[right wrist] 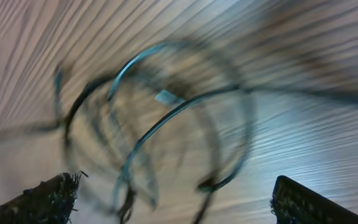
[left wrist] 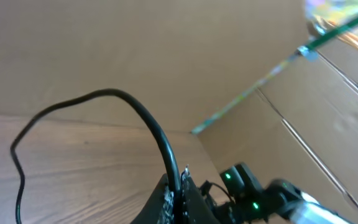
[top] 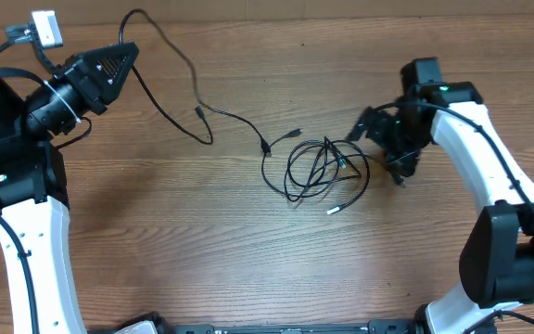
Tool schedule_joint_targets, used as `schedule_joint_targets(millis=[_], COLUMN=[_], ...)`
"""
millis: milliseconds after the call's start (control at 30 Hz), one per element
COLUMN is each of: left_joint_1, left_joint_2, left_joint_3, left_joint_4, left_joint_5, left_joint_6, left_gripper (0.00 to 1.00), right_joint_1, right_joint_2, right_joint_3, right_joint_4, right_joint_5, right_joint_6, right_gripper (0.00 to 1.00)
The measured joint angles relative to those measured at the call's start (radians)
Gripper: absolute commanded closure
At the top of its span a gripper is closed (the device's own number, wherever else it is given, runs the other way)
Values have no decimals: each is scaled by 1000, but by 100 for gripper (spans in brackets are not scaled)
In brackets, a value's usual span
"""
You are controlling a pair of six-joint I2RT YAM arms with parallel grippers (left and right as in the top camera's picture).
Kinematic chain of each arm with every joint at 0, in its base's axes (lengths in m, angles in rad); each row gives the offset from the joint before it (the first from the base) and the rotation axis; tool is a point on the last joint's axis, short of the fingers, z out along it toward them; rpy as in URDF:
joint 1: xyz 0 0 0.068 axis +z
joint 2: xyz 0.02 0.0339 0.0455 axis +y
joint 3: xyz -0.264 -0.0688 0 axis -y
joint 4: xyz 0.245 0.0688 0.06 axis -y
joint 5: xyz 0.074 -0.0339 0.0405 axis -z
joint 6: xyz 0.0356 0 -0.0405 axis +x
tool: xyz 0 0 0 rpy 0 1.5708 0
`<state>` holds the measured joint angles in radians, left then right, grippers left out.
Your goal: Untangle cables
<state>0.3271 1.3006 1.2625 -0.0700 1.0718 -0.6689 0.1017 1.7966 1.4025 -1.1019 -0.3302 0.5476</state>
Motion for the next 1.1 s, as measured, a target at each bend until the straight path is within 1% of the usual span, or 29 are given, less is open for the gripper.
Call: schedule_joint_targets(millis=[133, 267, 333, 433, 467, 567, 633, 767, 900, 1100], left_joint_1=[0, 0, 0, 0, 0, 0, 1, 20, 61, 111], left_joint_2=[0, 0, 0, 0, 0, 10, 35, 105, 195, 377], left_joint_3=[0, 0, 1, 1, 1, 1, 1, 17, 128, 407], left_joint_4=[-65, -83, -118, -183, -193, -185, -146, -25, 7, 15], left_joint_5=[-79, -153, -209, -351, -435, -627, -732, -845, -923, -988], left_joint_6=[40, 117, 159, 235, 275, 333, 359, 386, 394, 417], left_gripper=[96, 96, 96, 96, 96, 96, 96, 96, 96, 96], right_joint_1=[76, 131, 141, 141, 141, 141, 141, 141, 141, 141], right_joint_2=[0, 0, 0, 0, 0, 0, 0, 0, 0, 0], right_joint_3=[0, 0, 0, 0, 0, 0, 0, 0, 0, 0], right_joint_4=[29, 58, 63, 62, 62, 63, 63, 64, 63, 63], right_joint_5=[-55, -45, -27, 2, 13, 26, 30, 32, 33, 34], right_joint_6=[-25, -36, -39, -40, -43, -44, -44, -45, -47, -47], right_gripper=[0, 0, 0, 0, 0, 0, 0, 0, 0, 0])
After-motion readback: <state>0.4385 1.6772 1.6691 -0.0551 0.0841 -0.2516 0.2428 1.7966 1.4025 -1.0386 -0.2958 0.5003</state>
